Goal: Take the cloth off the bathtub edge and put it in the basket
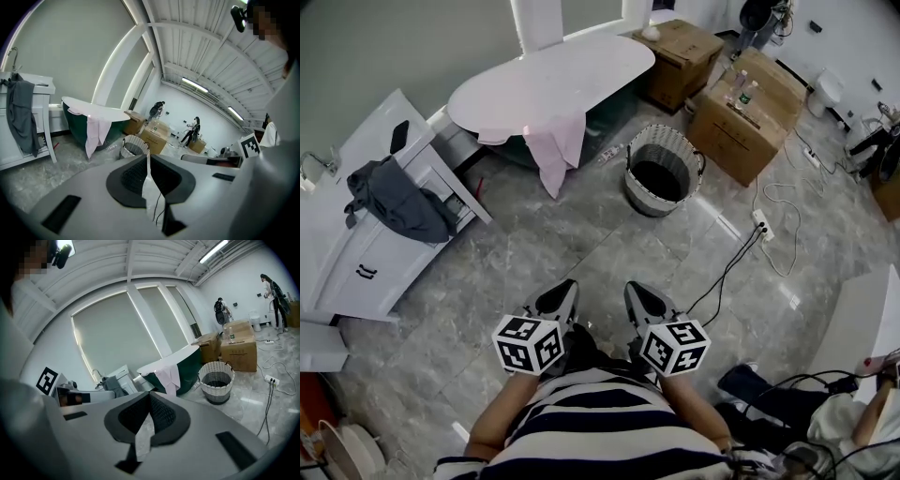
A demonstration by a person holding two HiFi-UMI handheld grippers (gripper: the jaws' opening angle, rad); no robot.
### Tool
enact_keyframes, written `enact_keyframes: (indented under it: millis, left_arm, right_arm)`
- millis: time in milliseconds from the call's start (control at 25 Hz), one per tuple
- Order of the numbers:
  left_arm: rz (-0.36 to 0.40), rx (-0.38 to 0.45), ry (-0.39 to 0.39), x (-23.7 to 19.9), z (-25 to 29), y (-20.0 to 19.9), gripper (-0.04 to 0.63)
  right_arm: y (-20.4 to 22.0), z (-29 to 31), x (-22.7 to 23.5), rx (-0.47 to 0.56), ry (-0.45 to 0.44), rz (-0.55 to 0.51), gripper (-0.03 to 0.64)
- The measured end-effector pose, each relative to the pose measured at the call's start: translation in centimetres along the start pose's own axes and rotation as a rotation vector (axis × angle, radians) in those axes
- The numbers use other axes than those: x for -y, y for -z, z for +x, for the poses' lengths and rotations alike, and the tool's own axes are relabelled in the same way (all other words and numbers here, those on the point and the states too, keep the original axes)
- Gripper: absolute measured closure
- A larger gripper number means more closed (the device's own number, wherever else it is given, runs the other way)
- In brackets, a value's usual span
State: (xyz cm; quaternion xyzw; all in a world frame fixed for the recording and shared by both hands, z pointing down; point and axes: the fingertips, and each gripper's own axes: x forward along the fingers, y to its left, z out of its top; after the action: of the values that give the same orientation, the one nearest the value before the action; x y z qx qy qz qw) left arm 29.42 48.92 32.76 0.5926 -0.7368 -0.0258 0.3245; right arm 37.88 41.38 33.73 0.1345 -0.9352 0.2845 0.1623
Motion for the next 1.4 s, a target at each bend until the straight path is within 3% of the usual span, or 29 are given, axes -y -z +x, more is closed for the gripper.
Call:
enact_keyframes:
  millis: [480, 1160, 1400]
  left_arm:
    - [-0.032, 0.038, -0.007, -6.6, 3.7, -5.0, 0.56]
    - [-0.027, -0.02, 0.029, -18.9, 8.8, -12.7, 0.56]
    - [-0.037, -0.044, 0.043, -20.6, 11.2, -13.6, 0.56]
  right_arm:
    - [-3.0, 7.9, 0.2, -0.034, 0.0, -0.043, 0.591]
    - [-7.9, 22.3, -1.8, -0.072, 0.021, -0.064, 0.591]
    - [-8.8, 24.3, -0.8, -0.101, 0.042, -0.063, 0.591]
